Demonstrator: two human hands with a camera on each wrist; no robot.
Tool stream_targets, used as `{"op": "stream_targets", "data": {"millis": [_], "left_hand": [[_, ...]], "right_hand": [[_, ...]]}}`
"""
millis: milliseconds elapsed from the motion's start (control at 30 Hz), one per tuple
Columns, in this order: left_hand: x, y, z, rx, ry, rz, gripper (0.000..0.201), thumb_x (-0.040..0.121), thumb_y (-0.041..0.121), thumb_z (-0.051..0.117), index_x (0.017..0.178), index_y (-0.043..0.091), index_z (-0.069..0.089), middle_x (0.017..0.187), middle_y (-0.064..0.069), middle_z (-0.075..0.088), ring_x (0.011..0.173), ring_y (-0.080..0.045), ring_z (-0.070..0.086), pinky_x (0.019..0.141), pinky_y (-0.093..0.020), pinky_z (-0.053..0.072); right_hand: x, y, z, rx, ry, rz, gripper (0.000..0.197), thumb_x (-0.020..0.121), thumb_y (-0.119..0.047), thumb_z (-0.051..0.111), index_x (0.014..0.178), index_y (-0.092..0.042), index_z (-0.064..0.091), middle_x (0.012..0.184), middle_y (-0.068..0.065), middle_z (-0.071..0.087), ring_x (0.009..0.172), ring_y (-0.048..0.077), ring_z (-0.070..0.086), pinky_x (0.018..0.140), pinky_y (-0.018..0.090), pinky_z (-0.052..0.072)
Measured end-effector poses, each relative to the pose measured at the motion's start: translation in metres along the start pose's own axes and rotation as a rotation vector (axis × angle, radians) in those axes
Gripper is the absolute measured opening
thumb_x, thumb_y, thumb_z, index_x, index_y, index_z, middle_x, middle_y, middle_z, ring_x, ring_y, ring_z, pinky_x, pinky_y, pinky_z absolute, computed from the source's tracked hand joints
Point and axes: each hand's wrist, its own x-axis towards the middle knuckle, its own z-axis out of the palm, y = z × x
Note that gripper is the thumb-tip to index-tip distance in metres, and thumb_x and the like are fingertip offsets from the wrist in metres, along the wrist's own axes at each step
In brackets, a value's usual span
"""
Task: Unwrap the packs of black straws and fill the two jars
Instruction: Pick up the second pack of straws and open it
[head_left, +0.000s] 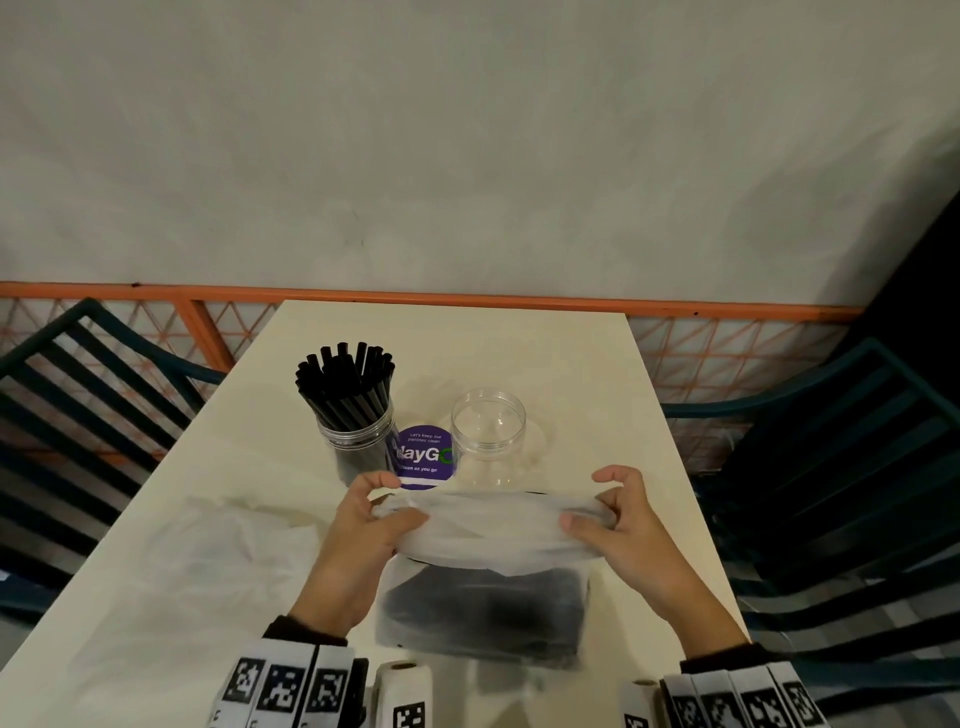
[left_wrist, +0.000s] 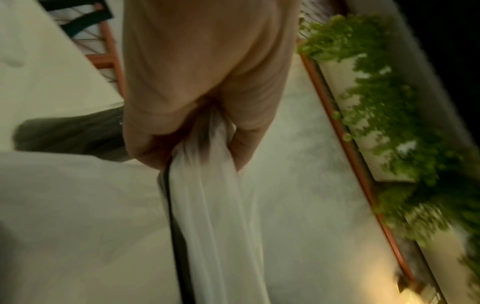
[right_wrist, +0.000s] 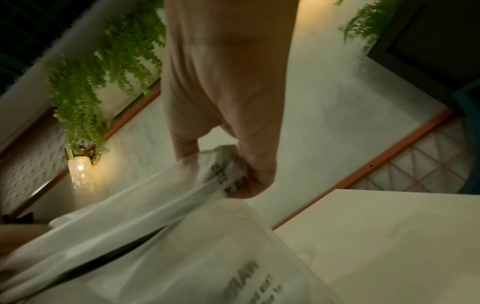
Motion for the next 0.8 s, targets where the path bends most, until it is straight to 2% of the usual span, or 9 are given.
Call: {"op": "stream_targets", "data": {"millis": [100,200,267,367,433,500,600,700,800], "left_hand": [[-0.004,0.002,0.006,0.088,0.102,0.054,0.02,0.084,0.0,0.054,0.086,0.018,0.048,0.092,-0.008,0.057,0.079,-0.02,0.053,0.061,-0.03,0.044],[-0.004,0.001,0.007,0.187,0.159,0.071,0.007,0.087,0.014,0.054,0.085,0.018,0.049,0.088,-0.01,0.056,0.078,-0.023,0.051,0.064,-0.033,0.043],[-0.007,0.0,0.011,0.247,0.146,0.08,0.006,0.089,0.02,0.053,0.086,0.016,0.049,0.086,-0.01,0.058,0.077,-0.024,0.053,0.068,-0.036,0.045],[-0.014,0.0,0.023,0.306,0.089,0.09,0.015,0.091,0.024,0.05,0.088,0.01,0.05,0.077,-0.008,0.06,0.069,-0.021,0.056,0.066,-0.035,0.047],[-0.018,0.0,0.029,0.343,0.051,0.104,0.016,0.092,0.026,0.048,0.088,0.01,0.052,0.076,-0.005,0.062,0.07,-0.019,0.058,0.068,-0.036,0.048],[-0.018,0.0,0.031,0.36,0.006,0.102,0.015,0.092,0.026,0.047,0.087,0.014,0.055,0.08,-0.003,0.065,0.077,-0.02,0.061,0.075,-0.039,0.05],[-0.017,0.001,0.027,0.359,-0.02,0.109,0.012,0.09,0.02,0.05,0.082,0.015,0.057,0.084,-0.005,0.066,0.08,-0.021,0.061,0.074,-0.035,0.048],[-0.014,0.001,0.017,0.416,0.005,0.161,0.009,0.085,0.01,0.059,0.077,0.01,0.054,0.082,-0.006,0.063,0.078,-0.018,0.057,0.069,-0.028,0.045],[-0.01,-0.004,0.008,0.653,0.06,0.307,0.014,0.078,0.008,0.067,0.076,0.009,0.054,0.062,0.004,0.049,0.057,-0.006,0.041,0.053,-0.013,0.033]], "right_hand": [[0.0,0.001,0.003,-0.204,0.134,-0.063,0.042,0.078,-0.03,0.07,0.107,-0.023,0.042,0.103,0.006,0.048,0.085,0.011,0.051,0.061,0.013,0.041],[-0.003,-0.001,0.004,-0.291,0.132,-0.06,0.046,0.073,-0.036,0.074,0.107,-0.026,0.044,0.105,0.002,0.05,0.086,0.013,0.055,0.064,0.016,0.043],[-0.005,-0.003,0.011,-0.294,0.11,-0.072,0.045,0.071,-0.032,0.077,0.105,-0.026,0.049,0.104,0.003,0.054,0.084,0.011,0.057,0.065,0.016,0.046],[-0.011,-0.005,0.029,-0.262,0.1,-0.13,0.049,0.066,-0.03,0.081,0.108,-0.023,0.056,0.108,0.002,0.054,0.089,0.013,0.058,0.071,0.016,0.048],[-0.013,-0.003,0.041,-0.311,0.074,-0.142,0.063,0.064,-0.034,0.082,0.119,-0.02,0.053,0.111,-0.002,0.048,0.099,0.014,0.052,0.082,0.019,0.044],[-0.01,0.0,0.046,-0.369,0.087,-0.137,0.066,0.068,-0.032,0.079,0.125,-0.017,0.049,0.113,-0.001,0.043,0.105,0.014,0.046,0.087,0.017,0.036],[-0.003,0.002,0.037,-0.479,0.173,-0.154,0.044,0.083,-0.026,0.066,0.123,-0.011,0.054,0.115,0.007,0.051,0.099,0.014,0.047,0.086,0.014,0.033],[0.001,-0.004,0.02,-0.506,0.271,-0.233,0.021,0.091,-0.018,0.054,0.107,-0.009,0.065,0.095,0.003,0.061,0.086,0.015,0.054,0.074,0.011,0.033],[0.004,-0.01,0.007,-0.243,0.262,-0.17,0.016,0.092,-0.011,0.051,0.095,-0.013,0.067,0.084,-0.003,0.065,0.081,0.016,0.058,0.066,0.015,0.042]]}}
